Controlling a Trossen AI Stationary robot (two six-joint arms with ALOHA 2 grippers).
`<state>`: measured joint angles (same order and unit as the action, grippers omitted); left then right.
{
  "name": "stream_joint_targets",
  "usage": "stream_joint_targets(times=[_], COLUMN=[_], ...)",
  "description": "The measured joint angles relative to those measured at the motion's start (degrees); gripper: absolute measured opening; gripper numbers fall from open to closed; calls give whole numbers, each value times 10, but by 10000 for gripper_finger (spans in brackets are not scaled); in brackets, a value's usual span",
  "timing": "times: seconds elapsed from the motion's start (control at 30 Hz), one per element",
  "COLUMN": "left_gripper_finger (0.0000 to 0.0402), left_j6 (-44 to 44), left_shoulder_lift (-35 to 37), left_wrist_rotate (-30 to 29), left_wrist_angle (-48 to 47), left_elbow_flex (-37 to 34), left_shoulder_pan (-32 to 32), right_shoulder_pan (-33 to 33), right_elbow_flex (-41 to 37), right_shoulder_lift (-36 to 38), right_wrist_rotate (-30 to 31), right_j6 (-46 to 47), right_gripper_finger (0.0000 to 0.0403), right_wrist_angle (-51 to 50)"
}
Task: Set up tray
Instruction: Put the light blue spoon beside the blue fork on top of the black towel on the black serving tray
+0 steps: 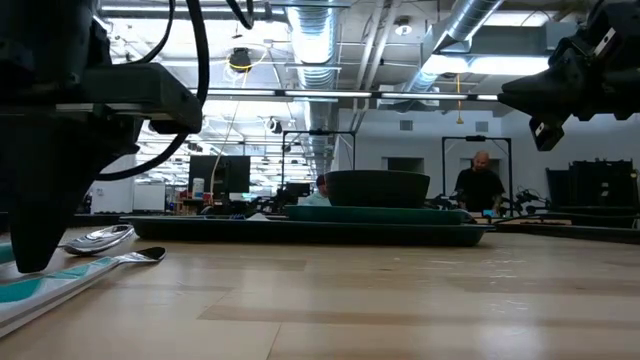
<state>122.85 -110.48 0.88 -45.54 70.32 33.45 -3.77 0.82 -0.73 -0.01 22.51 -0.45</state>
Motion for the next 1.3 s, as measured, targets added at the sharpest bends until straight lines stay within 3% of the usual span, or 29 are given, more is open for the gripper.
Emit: stream_joint_targets(times=[0.33,0.87,1.17,1.3], left_gripper_finger=[165,43,39,36], left_j6=[0,0,6,25], left_shoulder_lift=[0,-1,2,17], left_wrist_rotate=[0,2,0,-52], left_wrist_angle=[-2,0,-1,-16], left_elbow_flex=[-1,-2,-1,7], left_shoulder_pan=[0,0,0,-1], right_shoulder_pan=[0,0,0,0], right_elbow_flex=[0,0,0,0], right_shoulder_lift=[0,0,0,0], right_wrist_rotate=[0,0,0,0], right_j6=[0,0,0,0], right_gripper_finger=[59,59,59,59], right_wrist_angle=[0,0,0,0])
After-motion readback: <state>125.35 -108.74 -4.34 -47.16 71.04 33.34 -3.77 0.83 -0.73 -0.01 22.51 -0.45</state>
